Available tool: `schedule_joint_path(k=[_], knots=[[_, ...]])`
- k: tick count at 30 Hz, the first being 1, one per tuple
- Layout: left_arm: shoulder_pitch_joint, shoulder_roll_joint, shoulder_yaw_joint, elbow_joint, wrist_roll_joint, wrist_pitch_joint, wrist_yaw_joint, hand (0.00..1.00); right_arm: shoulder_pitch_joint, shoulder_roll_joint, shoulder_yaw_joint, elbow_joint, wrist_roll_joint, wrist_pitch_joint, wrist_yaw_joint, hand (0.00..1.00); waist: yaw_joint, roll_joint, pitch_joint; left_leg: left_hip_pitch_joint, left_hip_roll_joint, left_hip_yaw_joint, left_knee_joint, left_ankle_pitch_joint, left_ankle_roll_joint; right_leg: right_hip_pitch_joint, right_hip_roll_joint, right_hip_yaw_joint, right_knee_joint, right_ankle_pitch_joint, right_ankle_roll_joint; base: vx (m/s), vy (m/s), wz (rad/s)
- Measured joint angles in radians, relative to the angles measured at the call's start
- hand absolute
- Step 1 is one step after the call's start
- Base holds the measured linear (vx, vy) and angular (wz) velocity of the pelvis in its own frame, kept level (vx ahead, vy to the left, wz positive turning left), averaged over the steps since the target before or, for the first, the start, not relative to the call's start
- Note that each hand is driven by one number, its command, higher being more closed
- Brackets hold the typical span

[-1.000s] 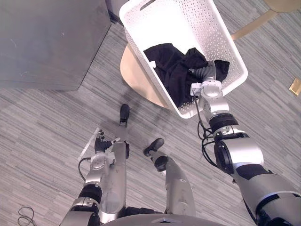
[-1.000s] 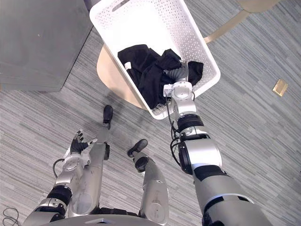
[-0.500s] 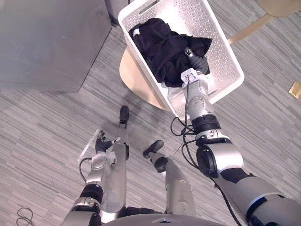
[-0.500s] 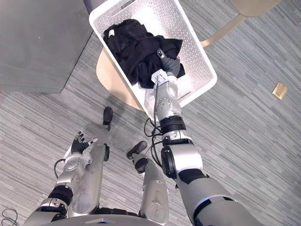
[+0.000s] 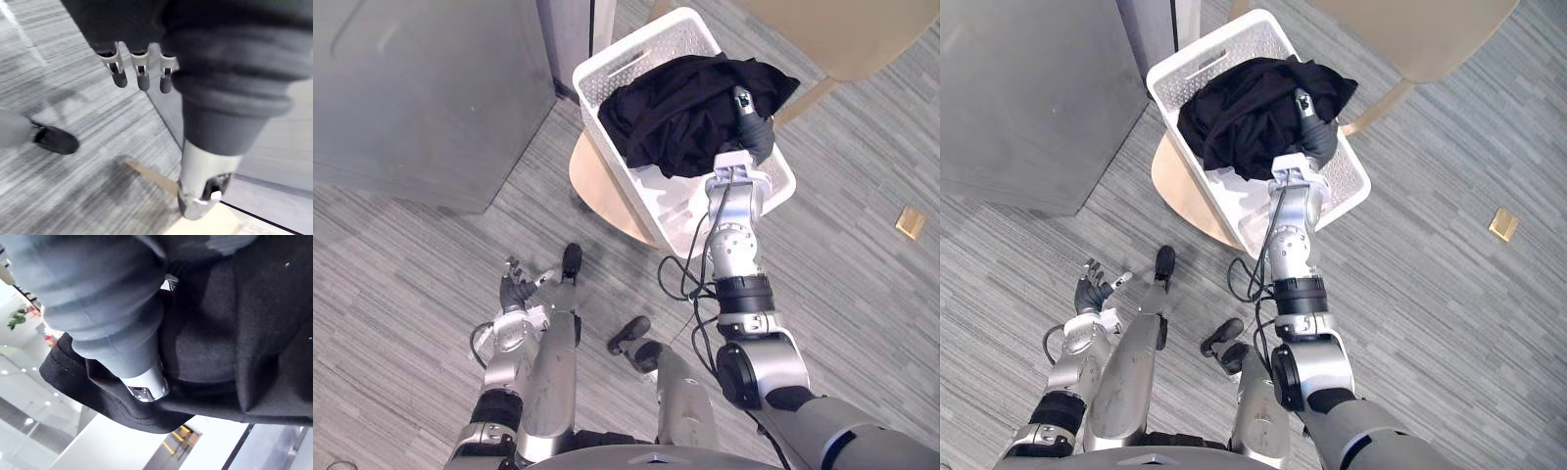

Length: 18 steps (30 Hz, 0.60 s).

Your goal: Pick up the laundry basket with both hands and put the clothes into the washing machine.

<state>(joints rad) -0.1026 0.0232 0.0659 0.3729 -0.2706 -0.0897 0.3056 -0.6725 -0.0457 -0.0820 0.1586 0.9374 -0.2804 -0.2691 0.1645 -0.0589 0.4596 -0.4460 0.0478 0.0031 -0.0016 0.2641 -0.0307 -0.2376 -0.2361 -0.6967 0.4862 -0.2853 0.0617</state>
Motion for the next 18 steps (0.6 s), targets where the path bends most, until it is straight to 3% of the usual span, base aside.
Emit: schedule_joint_path(k=[2,9,13,18], knots=[[0.023,0.009,0.011,-0.057,0.002,0.000,0.000,0.00,0.044,0.000,0.030,-0.022,0.000,0.001,0.004,1.00,-0.004,0.001,-0.011,0.044,-0.007,0.010,0.000,-0.011,0.005,0.042,-0.006,0.004,-0.008,-0.002,0.003,0.01,-0.017,0.04],[0.082,0.039,0.012,-0.141,0.034,0.003,-0.005,0.00,0.173,0.010,0.042,-0.025,0.000,0.024,0.050,1.00,-0.026,0.011,-0.214,0.145,-0.019,0.034,-0.003,-0.055,0.014,0.171,0.018,0.013,-0.134,0.033,0.034,0.06,-0.045,-0.04],[0.100,0.038,0.010,-0.217,0.038,0.005,-0.013,0.00,0.173,-0.003,0.039,-0.025,0.000,0.043,0.076,1.00,-0.032,0.023,-0.269,0.225,-0.016,0.080,-0.024,-0.071,0.020,0.244,0.039,0.054,-0.225,0.076,0.046,0.04,-0.023,-0.29],[0.094,0.047,-0.003,-0.284,0.043,0.010,-0.040,0.00,0.172,-0.013,0.036,-0.041,-0.001,0.065,0.088,1.00,-0.067,0.048,-0.332,0.323,-0.015,0.136,-0.074,-0.075,0.024,0.307,0.051,0.112,-0.301,0.115,0.056,0.00,-0.007,-0.33]])
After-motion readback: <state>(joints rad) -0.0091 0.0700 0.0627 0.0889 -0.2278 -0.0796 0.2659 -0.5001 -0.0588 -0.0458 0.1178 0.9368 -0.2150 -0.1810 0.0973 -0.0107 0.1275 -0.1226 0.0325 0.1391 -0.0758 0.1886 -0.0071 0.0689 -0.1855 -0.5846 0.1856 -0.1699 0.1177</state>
